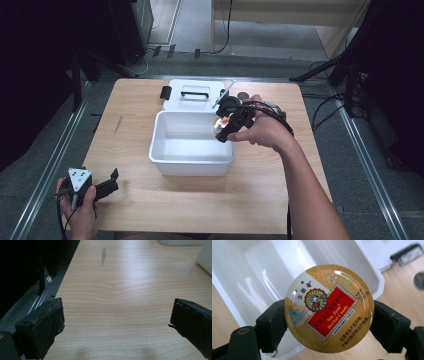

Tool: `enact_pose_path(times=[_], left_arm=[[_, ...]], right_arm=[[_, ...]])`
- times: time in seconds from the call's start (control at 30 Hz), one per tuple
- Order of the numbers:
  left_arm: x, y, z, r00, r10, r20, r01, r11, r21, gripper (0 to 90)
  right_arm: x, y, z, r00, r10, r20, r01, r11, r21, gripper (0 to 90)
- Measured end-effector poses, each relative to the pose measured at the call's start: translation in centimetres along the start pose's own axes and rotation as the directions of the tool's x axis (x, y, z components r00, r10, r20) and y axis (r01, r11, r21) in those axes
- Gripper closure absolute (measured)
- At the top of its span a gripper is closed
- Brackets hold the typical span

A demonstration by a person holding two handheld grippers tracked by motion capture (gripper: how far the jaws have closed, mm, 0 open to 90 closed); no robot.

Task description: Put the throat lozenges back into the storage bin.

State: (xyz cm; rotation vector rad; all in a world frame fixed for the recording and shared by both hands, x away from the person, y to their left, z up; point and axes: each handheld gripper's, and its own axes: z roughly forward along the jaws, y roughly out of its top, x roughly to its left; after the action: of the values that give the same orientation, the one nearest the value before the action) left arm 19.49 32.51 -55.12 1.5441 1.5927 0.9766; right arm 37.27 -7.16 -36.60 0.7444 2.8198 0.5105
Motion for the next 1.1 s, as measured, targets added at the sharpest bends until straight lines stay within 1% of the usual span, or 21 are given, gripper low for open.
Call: enact_pose_path(times=[0.07,0.17,0.27,0.33,0.37,0.43,0.47,0.5,0.53,0.57,0.6,0.63,0.7,0.73,0.77,0.83,0.9,0.93,1.0,1.07,1.1], left_arm=[[0.0,0.0,0.0,1.0000,0.000,0.000,0.000,1.0000,-0.001,0.0],[0.0,0.0,0.0,1.0000,-0.002,0.000,0.002,1.0000,0.000,0.0],[0.0,0.0,0.0,1.0000,-0.005,0.001,0.005,1.0000,-0.002,0.0],[0.0,0.0,0.0,1.0000,-0.005,0.002,0.005,1.0000,-0.003,0.0],[0.1,0.0,0.0,1.0000,-0.005,0.004,0.005,1.0000,0.000,0.0],[0.1,0.0,0.0,1.0000,-0.006,0.005,0.006,1.0000,-0.001,0.0],[0.1,0.0,0.0,1.0000,-0.006,0.005,0.006,1.0000,-0.001,0.0],[0.1,0.0,0.0,1.0000,-0.006,0.005,0.006,1.0000,-0.003,0.0],[0.0,0.0,0.0,1.0000,-0.006,0.005,0.006,1.0000,-0.003,0.0],[0.0,0.0,0.0,1.0000,-0.006,0.004,0.006,1.0000,-0.002,0.0],[0.0,0.0,0.0,1.0000,-0.006,0.004,0.006,1.0000,-0.002,0.0],[0.0,0.0,0.0,1.0000,-0.005,0.003,0.005,1.0000,-0.003,0.0],[0.0,0.0,0.0,1.0000,-0.006,0.002,0.006,1.0000,-0.004,0.0],[0.0,0.0,0.0,1.0000,-0.009,0.003,0.009,1.0000,-0.004,0.0],[0.0,0.0,0.0,0.9999,-0.010,0.003,0.010,0.9999,-0.004,0.0],[0.0,0.0,0.0,0.9999,-0.011,0.003,0.011,0.9999,-0.006,0.0],[0.0,0.0,0.0,0.9999,-0.011,0.004,0.011,0.9999,-0.004,0.0],[0.0,0.0,0.0,0.9999,-0.011,0.004,0.011,0.9999,-0.004,0.0],[0.0,0.0,0.0,0.9999,-0.012,0.004,0.012,0.9999,-0.004,0.0],[0.0,0.0,0.0,0.9999,-0.010,0.005,0.010,0.9999,-0.003,0.0],[0.0,0.0,0.0,0.9999,-0.009,0.006,0.009,1.0000,-0.002,0.0]], right_arm=[[0.0,0.1,0.2,0.9988,-0.050,0.002,0.050,0.9988,-0.004,20.9],[-0.1,0.3,0.4,0.9944,-0.102,-0.029,0.101,0.9946,-0.022,21.0],[0.1,0.5,0.7,0.9853,-0.163,-0.053,0.161,0.9862,-0.039,21.0],[0.2,0.7,0.9,0.9825,-0.177,-0.058,0.175,0.9839,-0.037,21.0],[0.5,0.8,1.2,0.9760,-0.210,-0.059,0.208,0.9776,-0.034,21.0],[0.6,0.9,1.5,0.9712,-0.230,-0.060,0.229,0.9730,-0.028,21.0],[0.6,0.9,1.5,0.9712,-0.230,-0.060,0.229,0.9730,-0.028,21.0],[0.9,0.9,2.1,0.9645,-0.259,-0.051,0.259,0.9658,-0.002,21.0],[0.9,1.0,2.4,0.9590,-0.280,-0.045,0.280,0.9598,0.007,21.0],[1.0,0.9,2.5,0.9568,-0.288,-0.043,0.289,0.9573,0.020,20.9],[1.2,0.9,2.8,0.9519,-0.303,-0.043,0.305,0.9521,0.025,21.0],[1.2,0.9,2.8,0.9519,-0.303,-0.043,0.305,0.9521,0.025,21.0],[1.5,0.8,3.3,0.9416,-0.334,-0.043,0.336,0.9412,0.038,20.9],[1.6,0.8,3.5,0.9415,-0.334,-0.044,0.336,0.9406,0.047,20.9],[1.7,0.8,3.6,0.9358,-0.349,-0.049,0.351,0.9350,0.048,20.9],[1.7,0.8,4.0,0.9342,-0.354,-0.045,0.356,0.9325,0.060,20.9],[1.6,0.8,4.4,0.9344,-0.355,-0.031,0.356,0.9300,0.091,20.9],[1.6,0.8,4.5,0.9367,-0.349,-0.025,0.350,0.9314,0.100,20.9],[1.6,0.8,4.7,0.9363,-0.350,-0.027,0.351,0.9308,0.102,20.9],[1.7,0.7,5.2,0.9408,-0.337,-0.039,0.339,0.9331,0.121,20.9],[1.7,0.7,5.4,0.9392,-0.341,-0.037,0.343,0.9307,0.127,20.9]])
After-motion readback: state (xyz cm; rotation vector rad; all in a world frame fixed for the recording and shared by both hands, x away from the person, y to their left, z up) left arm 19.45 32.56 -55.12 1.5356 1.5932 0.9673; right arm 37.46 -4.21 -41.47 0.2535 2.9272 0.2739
